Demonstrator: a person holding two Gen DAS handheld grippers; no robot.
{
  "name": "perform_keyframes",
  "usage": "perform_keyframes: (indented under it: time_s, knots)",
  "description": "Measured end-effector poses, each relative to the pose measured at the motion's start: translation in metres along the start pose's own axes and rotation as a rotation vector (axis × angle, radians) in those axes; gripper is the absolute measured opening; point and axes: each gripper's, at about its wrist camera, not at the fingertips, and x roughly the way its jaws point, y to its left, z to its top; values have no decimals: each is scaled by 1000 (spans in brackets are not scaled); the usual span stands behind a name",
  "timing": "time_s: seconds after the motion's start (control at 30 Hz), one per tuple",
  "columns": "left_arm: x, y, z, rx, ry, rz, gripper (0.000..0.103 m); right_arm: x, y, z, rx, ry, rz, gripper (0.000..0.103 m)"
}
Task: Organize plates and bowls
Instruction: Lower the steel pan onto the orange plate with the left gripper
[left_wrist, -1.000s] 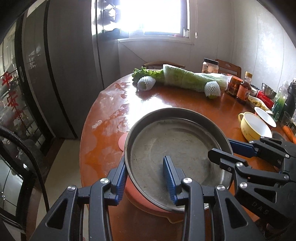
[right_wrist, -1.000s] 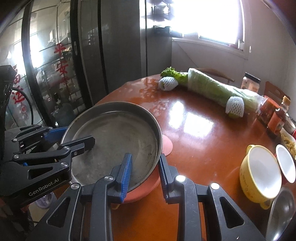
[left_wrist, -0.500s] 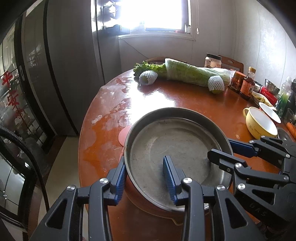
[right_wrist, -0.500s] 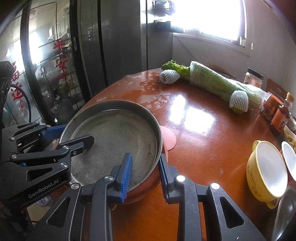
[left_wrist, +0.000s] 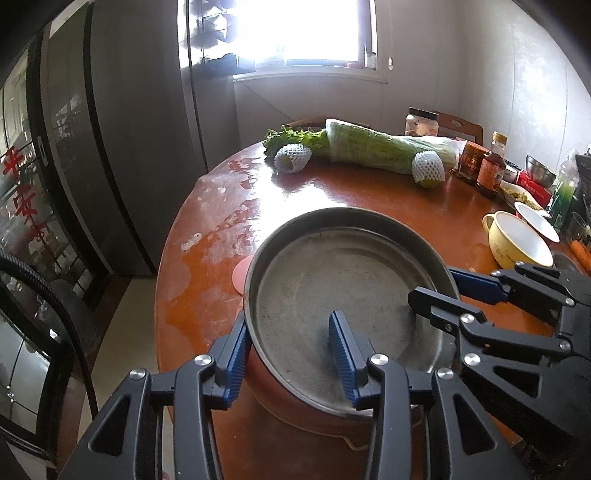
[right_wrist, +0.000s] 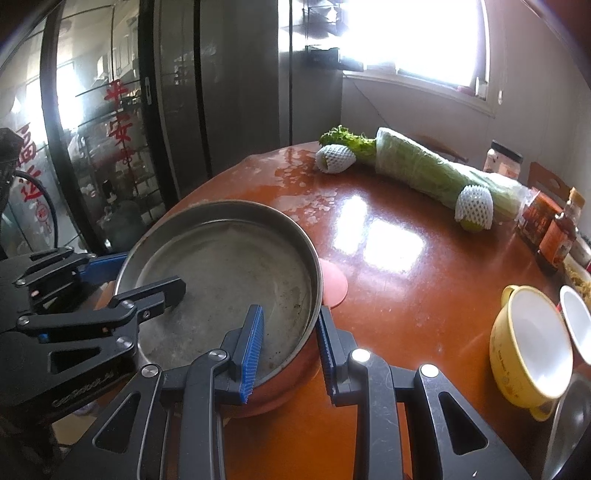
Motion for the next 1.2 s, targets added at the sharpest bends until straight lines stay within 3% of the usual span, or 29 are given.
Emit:
perform_keyframes:
  time_s: [0.17, 0.23, 0.3, 0.7, 1.2]
  knots:
    - [-7, 0, -1, 6, -10, -8, 49, 2, 2, -2, -15, -2, -11, 30]
    - [-10, -1, -2, 17, -20, 6, 59, 1, 2, -2, -21, 0, -16, 30]
    - [-12, -2, -2, 25, -27, 21, 62, 1, 2, -4, -28, -2, -30, 30]
    - [8, 2, -6, 5, 31, -1, 64, 5, -6, -8, -6, 23, -31, 30]
    - [18, -11, 0, 20, 17, -48, 64, -2, -20, -12, 31, 27, -54, 30]
